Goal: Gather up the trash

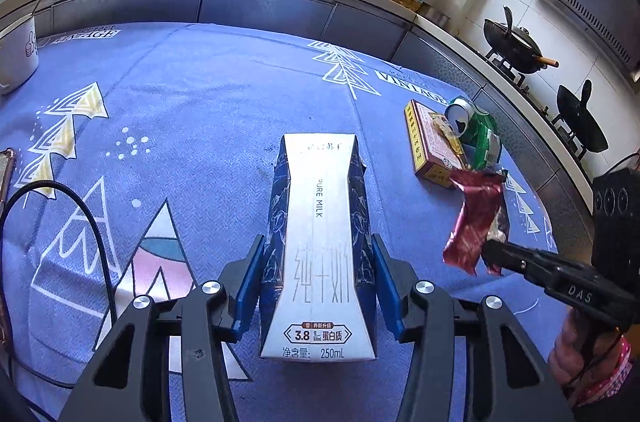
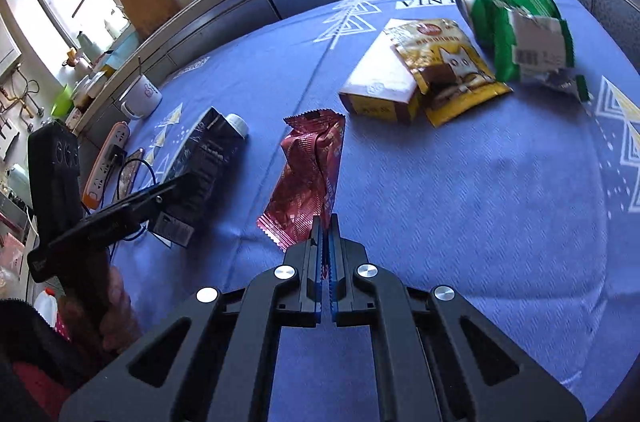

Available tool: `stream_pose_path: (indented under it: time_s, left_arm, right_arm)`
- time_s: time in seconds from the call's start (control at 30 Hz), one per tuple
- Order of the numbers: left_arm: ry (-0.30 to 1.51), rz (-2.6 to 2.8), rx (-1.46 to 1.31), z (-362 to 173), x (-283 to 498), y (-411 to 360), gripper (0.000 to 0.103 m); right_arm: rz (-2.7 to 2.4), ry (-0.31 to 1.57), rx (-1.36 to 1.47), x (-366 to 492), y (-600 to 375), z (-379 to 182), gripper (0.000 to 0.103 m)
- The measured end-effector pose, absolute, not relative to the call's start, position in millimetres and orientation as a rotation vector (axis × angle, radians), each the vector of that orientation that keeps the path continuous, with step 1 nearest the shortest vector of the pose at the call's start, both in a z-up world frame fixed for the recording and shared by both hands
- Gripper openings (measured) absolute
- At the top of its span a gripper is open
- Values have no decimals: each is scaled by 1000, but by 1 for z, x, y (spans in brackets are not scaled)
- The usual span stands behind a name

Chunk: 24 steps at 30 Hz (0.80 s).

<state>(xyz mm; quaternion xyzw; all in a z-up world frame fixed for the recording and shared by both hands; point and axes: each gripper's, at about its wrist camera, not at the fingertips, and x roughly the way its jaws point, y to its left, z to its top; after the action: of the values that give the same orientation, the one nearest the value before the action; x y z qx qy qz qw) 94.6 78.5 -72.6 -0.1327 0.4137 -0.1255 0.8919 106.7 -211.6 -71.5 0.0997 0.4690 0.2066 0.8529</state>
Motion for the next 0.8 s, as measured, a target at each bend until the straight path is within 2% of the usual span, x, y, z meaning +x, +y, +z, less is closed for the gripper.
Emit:
stream_pose_path:
  time_s: [0.03, 0.1, 0.13, 0.2, 0.23, 0.27, 0.3, 0.8]
  left_arm:
    - [862, -261, -276, -74, 94, 78, 53]
    - [871, -246, -289, -75, 97, 79, 67]
    - [871, -237, -295, -75, 97, 80, 69]
    - [865, -219, -298, -73, 96, 82, 81]
    - [858, -212, -297, -72, 96, 83, 83]
    - [853, -205, -295, -70, 95, 84, 84]
    - [851, -202, -293, -69, 94, 85, 84]
    - [875, -194, -261, -67, 96, 72, 85]
  right_arm:
    - [422, 990, 213, 104, -215, -74, 3]
    - [389, 989, 209, 103, -222, -76, 5]
    - [374, 988, 207, 103, -224, -76, 6]
    - [367, 998, 215, 103, -227, -77, 12]
    - [360, 1002, 219, 104, -229, -78, 26]
    - [349, 1001, 223, 103, -230, -79, 48]
    - [344, 994, 228, 104, -232, -78, 54]
    - [357, 967, 263, 100, -253, -74, 56]
